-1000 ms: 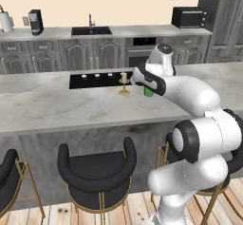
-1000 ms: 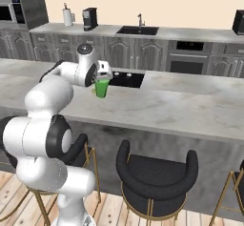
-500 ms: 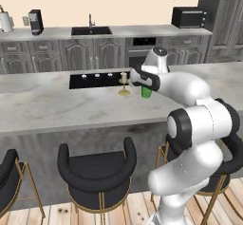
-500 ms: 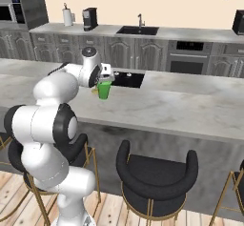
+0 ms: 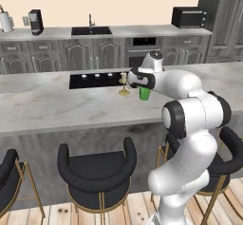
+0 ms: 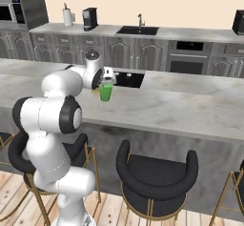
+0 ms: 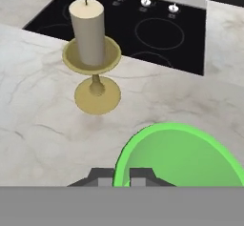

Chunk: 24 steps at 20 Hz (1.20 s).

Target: Open the cabinet directly in front. Then move the liquor and the cup to the dining counter with the candle on it.

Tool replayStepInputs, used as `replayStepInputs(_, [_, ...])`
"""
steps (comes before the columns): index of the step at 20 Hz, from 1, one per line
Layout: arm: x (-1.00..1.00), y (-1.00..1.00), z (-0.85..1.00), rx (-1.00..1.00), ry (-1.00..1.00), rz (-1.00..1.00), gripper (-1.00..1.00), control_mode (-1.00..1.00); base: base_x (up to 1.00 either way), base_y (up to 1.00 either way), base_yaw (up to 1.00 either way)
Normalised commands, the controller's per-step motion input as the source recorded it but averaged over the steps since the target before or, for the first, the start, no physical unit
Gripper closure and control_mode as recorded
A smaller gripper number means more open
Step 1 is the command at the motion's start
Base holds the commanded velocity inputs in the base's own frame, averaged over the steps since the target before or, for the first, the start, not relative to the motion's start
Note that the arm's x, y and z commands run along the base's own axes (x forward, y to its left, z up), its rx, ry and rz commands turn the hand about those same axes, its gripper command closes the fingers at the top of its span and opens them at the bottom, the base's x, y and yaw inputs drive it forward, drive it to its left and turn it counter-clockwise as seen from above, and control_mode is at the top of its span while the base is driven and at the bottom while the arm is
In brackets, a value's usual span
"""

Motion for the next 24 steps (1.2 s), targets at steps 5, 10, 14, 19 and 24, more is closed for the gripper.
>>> replayStepInputs(5, [0.27,0.00,-0.29,0.00,0.02,0.00,1.00,-1.00,0.00,0.00,0.00])
replayStepInputs(10, [0.27,0.00,-0.30,0.00,0.02,0.00,1.00,-1.00,0.00,0.00,0.00])
replayStepInputs(14, [0.27,0.00,-0.30,0.00,0.02,0.00,1.00,-1.00,0.00,0.00,0.00])
replayStepInputs(19, [0.09,-0.05,-0.29,0.00,0.02,0.00,-1.00,-1.00,0.00,0.00,0.00])
replayStepInputs(24, [0.00,-0.07,-0.19,0.00,0.00,0.00,-1.00,-1.00,0.00,0.00,0.00])
